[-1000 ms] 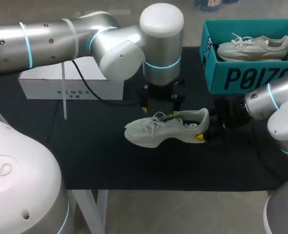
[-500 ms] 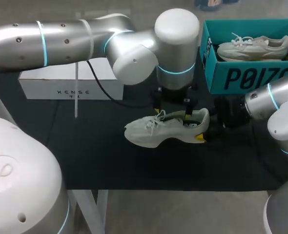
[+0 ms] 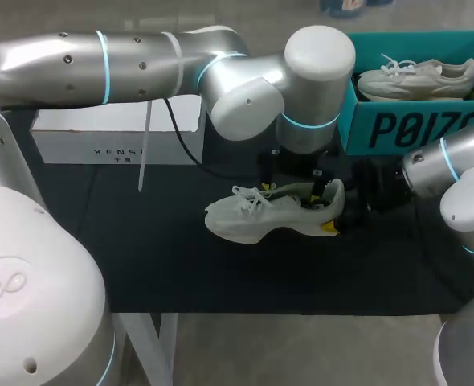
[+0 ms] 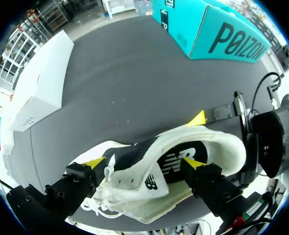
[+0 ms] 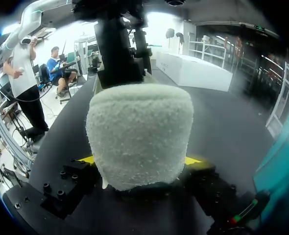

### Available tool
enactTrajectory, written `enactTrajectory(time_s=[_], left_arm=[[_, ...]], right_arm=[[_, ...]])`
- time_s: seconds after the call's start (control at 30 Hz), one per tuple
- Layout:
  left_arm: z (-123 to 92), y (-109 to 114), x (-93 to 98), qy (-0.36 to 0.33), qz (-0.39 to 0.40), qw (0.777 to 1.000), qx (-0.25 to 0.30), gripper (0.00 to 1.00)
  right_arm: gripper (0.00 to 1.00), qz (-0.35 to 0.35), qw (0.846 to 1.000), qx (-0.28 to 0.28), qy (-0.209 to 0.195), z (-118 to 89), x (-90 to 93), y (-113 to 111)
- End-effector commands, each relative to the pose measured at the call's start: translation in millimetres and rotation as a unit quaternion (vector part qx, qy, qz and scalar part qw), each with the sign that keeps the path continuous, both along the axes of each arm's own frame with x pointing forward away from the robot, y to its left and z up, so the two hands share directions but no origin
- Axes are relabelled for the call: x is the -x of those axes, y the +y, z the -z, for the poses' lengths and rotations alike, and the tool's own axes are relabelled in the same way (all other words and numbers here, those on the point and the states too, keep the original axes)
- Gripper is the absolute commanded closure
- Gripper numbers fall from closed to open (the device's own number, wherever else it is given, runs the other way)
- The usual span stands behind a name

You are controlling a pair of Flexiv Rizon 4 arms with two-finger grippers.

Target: Take the shoe out of the shoebox, open the shoe tongue, remove and reinsert the insole, then place the shoe into the shoebox

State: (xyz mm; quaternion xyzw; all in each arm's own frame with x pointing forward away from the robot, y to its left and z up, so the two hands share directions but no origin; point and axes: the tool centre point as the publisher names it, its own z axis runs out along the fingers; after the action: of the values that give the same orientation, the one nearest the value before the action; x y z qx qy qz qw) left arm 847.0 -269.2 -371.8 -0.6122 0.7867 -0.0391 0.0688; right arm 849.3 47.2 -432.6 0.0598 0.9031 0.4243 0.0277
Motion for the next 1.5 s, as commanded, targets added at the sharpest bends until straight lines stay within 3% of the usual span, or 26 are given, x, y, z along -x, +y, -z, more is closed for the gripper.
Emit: enactTrajectory(time_s=[0.03, 0.7, 0.93, 1.5], left_arm=[[9.7, -1.1, -4.6, 0.008, -0.004, 1.000, 0.001, 0.00], [30.1, 19.6, -0.7, 0.027, -0.032, 0.998, -0.036, 0.00], [23.4, 35.3, 3.4, 0.023, -0.050, 0.997, -0.057, 0.00], [-8.3, 52.3, 9.5, 0.018, -0.066, 0.997, -0.018, 0.00]], right_arm=[[1.00, 0.001, 1.000, 0.003, 0.000, 4.8, -3.3, 2.2], [1.00, 0.001, 1.000, 0.003, 0.000, 4.8, -3.3, 2.2], [1.00, 0.001, 1.000, 0.003, 0.000, 4.8, -3.3, 2.2], [1.00, 0.001, 1.000, 0.003, 0.000, 4.8, -3.3, 2.2]])
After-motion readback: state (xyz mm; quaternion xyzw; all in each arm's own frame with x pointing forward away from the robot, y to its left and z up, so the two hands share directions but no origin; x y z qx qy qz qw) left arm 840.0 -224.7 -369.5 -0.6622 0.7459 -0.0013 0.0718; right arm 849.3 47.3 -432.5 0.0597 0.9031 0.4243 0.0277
